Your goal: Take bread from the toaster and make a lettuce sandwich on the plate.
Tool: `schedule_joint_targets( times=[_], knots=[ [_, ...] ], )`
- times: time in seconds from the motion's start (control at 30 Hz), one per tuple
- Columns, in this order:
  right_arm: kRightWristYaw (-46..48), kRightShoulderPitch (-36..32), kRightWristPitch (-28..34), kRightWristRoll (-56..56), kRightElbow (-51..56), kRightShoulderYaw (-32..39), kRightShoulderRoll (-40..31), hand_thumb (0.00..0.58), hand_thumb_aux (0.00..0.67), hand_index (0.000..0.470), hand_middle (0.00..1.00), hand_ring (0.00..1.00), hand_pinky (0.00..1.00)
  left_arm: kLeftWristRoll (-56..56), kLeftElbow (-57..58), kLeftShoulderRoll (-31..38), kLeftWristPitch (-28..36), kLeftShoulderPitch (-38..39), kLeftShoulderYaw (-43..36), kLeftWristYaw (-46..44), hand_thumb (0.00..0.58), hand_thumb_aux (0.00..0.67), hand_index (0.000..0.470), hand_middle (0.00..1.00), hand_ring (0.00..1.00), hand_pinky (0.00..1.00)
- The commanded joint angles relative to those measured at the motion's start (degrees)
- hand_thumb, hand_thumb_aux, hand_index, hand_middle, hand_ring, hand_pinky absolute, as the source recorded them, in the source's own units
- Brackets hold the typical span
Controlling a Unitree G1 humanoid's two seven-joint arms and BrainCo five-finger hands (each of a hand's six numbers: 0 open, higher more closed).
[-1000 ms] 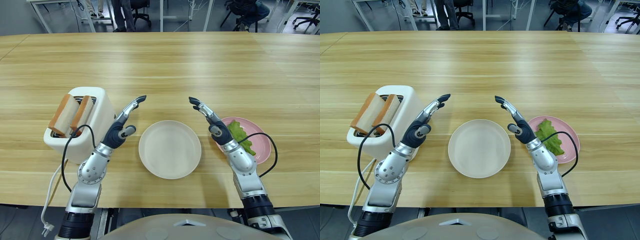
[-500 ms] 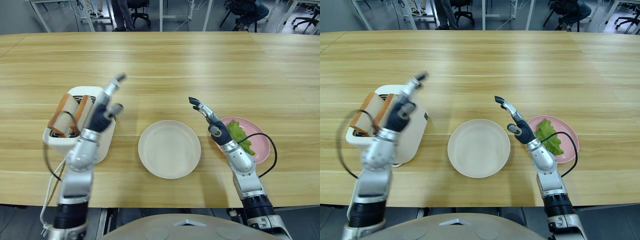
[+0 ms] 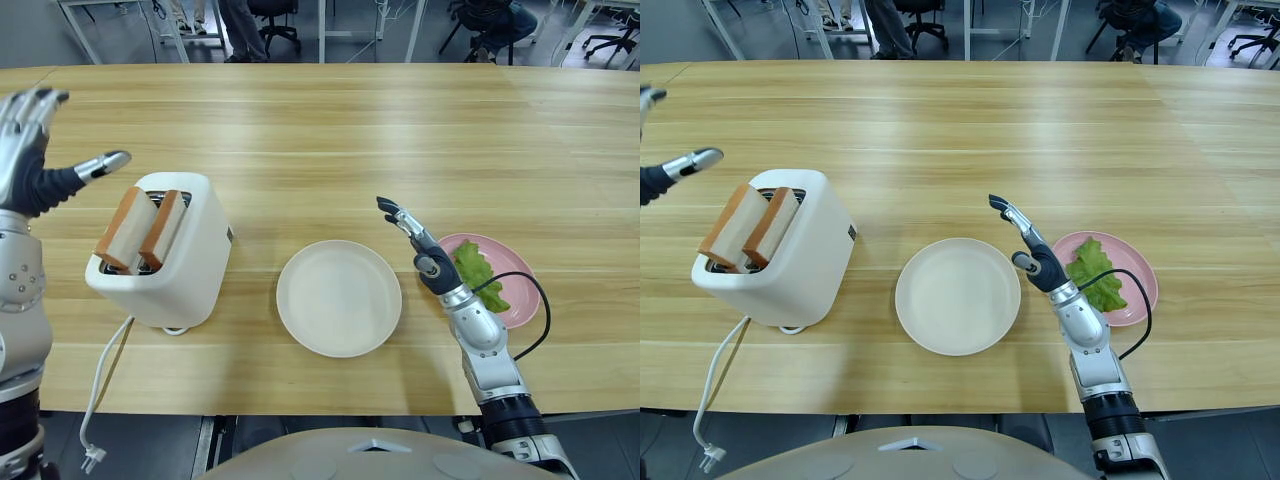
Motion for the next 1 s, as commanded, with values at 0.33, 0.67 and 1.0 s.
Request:
schedule_joint_targets(
  times=[0.33,0.67,1.0],
  knots=[
    [-0.9,0.8,0.5,0.2,-0.9,-0.5,-1.0,0.0,0.0,0.0,0.0,0.0,0.0,4.4,3.8,2.2,3.0,4.2,-7.0,-6.8,0.0,0.0,0.0,0.0,0.0,0.0],
    [-0.9,1.3,0.9,0.5,-2.1,-0.7,-1.5,0.0,0.0,0.0,0.0,0.0,0.0,6.3,5.2,2.4,5.3,4.4,-9.2,-7.7,0.297,0.202,0.139,0.0,0.0,0.0],
    [-0.5,1.6,1.3,0.8,-2.9,-0.8,-1.9,0.0,0.0,0.0,0.0,0.0,0.0,1.5,1.5,-1.3,4.1,3.9,-9.2,-6.6,0.58,0.67,0.46,0.0,0.0,0.0]
  ],
)
